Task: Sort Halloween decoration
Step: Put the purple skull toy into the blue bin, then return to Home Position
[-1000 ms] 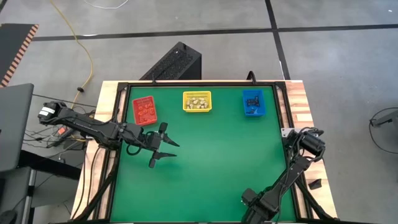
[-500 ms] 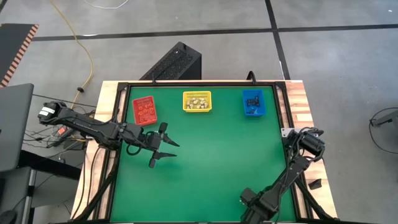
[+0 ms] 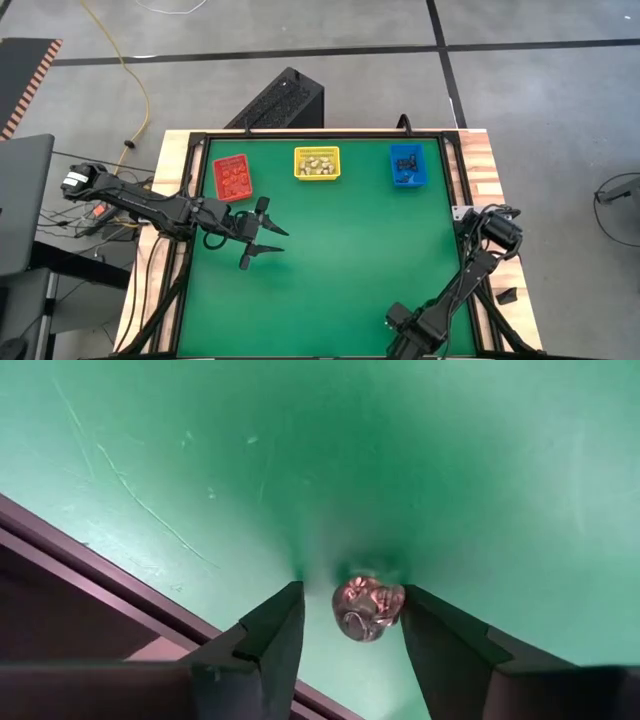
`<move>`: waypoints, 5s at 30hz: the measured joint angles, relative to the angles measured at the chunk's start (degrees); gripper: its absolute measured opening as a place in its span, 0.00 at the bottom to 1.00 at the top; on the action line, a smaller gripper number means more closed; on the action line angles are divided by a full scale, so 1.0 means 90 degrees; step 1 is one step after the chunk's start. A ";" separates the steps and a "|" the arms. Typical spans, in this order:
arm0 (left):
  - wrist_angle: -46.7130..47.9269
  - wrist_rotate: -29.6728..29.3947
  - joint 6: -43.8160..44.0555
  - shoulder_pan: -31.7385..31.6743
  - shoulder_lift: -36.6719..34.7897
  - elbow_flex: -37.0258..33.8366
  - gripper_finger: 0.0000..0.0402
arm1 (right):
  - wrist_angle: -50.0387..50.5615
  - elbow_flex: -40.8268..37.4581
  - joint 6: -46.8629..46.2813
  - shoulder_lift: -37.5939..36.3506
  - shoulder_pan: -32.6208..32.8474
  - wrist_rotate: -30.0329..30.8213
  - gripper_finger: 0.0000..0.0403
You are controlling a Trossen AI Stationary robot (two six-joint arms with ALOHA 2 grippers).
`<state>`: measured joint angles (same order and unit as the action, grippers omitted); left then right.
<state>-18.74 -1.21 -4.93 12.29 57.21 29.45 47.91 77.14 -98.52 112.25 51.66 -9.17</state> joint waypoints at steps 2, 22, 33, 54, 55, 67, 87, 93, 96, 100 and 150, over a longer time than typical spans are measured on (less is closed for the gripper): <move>0.0000 -0.0002 0.0000 0.0000 0.0000 0.0000 0.44 | -0.0005 -0.0001 0.0000 0.0027 0.0011 -0.0005 0.47; -0.0024 -0.0002 0.0000 0.0000 0.0002 0.0000 0.44 | 0.0318 0.0075 0.1212 -0.0033 -0.0293 0.0414 0.33; -0.0015 -0.0002 0.0000 -0.0001 0.0002 0.0000 0.44 | 0.2381 0.0651 0.4610 -0.0612 -0.2165 0.2374 0.32; 0.0479 0.0000 -0.0134 -0.0001 0.0002 -0.0002 0.44 | 0.2929 -0.0601 0.8586 -0.2132 -0.8842 0.3676 0.32; 0.0514 -0.0002 -0.0187 -0.0001 0.0002 -0.0002 0.44 | 0.2748 -0.0690 0.8655 -0.2128 -0.9096 0.3666 0.32; 0.0804 0.0038 -0.0646 0.0089 -0.0801 0.0046 0.44 | 0.2226 -0.0911 0.9282 -0.2143 -1.0227 0.3492 0.49; 0.0600 -0.1710 -0.0947 0.0495 -0.2764 -0.1071 0.36 | -0.5265 -0.4858 0.9940 -0.7175 -0.6898 0.2803 0.55; 0.0617 -0.1909 -0.0732 0.0037 -0.4227 -0.1823 0.31 | -0.6607 -0.6261 1.0162 -0.8213 -0.6317 0.2773 0.54; 0.0680 -0.1919 -0.0680 -0.0237 -0.4849 -0.2154 0.30 | -0.7070 -0.6751 1.0163 -0.8402 -0.6294 0.2769 0.50; 0.0703 -0.1959 -0.0398 -0.0645 -0.5463 -0.2644 0.29 | -0.7472 -0.7219 1.0092 -0.8396 -0.6460 0.2395 0.39; 0.1620 -0.1734 0.0459 -0.1593 -0.5972 -0.3225 0.29 | -0.8683 -0.8527 0.9270 -0.8391 -0.7295 0.0702 0.12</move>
<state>-4.16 -16.82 -0.80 -2.04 3.46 0.43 -30.24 0.40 -15.09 36.73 -14.00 -2.85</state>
